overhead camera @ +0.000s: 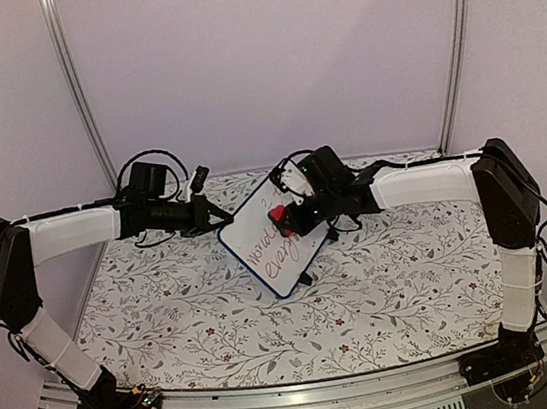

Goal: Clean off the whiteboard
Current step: Erase the whiteboard at the center of the board.

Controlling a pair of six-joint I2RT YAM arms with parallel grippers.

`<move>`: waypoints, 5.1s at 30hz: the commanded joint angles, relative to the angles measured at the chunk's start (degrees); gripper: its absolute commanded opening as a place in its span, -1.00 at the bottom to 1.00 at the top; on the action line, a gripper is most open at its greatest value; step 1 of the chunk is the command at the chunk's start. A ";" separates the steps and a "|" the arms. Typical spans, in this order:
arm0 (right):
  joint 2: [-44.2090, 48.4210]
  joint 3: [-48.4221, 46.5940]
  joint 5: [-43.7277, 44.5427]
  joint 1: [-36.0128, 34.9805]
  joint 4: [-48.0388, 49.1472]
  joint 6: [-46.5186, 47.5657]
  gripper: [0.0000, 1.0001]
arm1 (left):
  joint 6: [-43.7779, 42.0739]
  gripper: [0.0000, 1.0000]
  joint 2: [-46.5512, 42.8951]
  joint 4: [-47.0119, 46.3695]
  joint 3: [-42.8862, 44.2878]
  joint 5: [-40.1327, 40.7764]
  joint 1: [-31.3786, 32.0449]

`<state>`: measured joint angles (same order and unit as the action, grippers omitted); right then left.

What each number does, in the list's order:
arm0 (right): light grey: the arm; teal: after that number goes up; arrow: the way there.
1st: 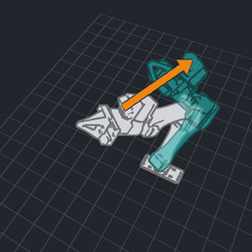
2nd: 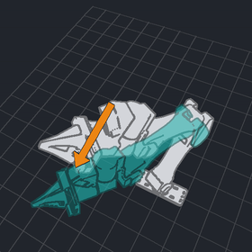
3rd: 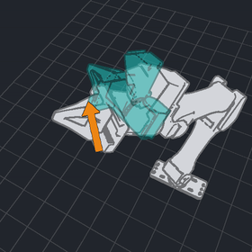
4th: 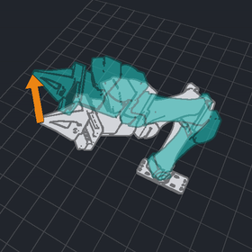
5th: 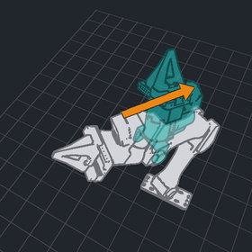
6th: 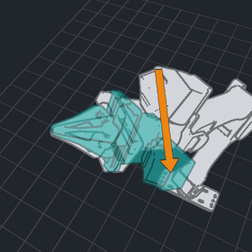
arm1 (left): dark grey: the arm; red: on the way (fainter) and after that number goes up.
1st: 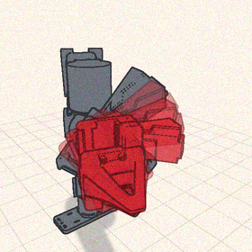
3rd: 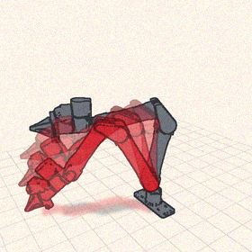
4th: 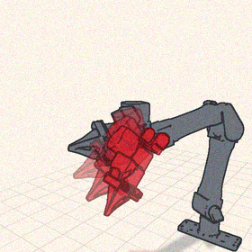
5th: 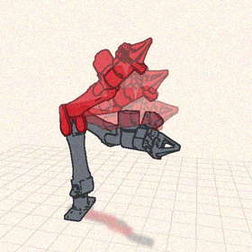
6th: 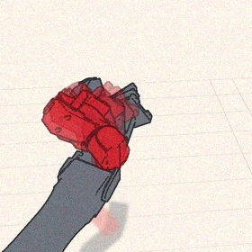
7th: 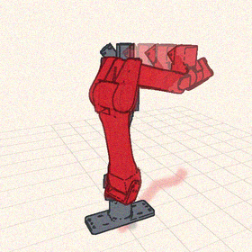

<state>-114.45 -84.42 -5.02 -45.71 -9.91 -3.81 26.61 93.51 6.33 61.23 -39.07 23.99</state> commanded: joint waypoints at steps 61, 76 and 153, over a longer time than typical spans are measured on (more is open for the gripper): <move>-6.65 -11.29 1.25 1.15 -7.22 1.60 -0.77 | -1.43 -1.00 -0.46 -0.90 0.29 -4.60 1.80; -0.51 1.43 1.46 1.22 -2.94 0.12 -0.77 | -1.34 -1.00 -0.54 -0.96 0.23 -4.61 1.77; 20.97 6.99 4.64 2.30 -6.78 1.42 -0.74 | -7.04 -0.85 -5.49 5.99 -2.43 -13.84 5.56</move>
<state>-95.20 -79.00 -1.58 -43.68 -16.32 -2.59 21.17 88.16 14.04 58.78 -49.23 28.32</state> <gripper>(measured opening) 0.197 0.038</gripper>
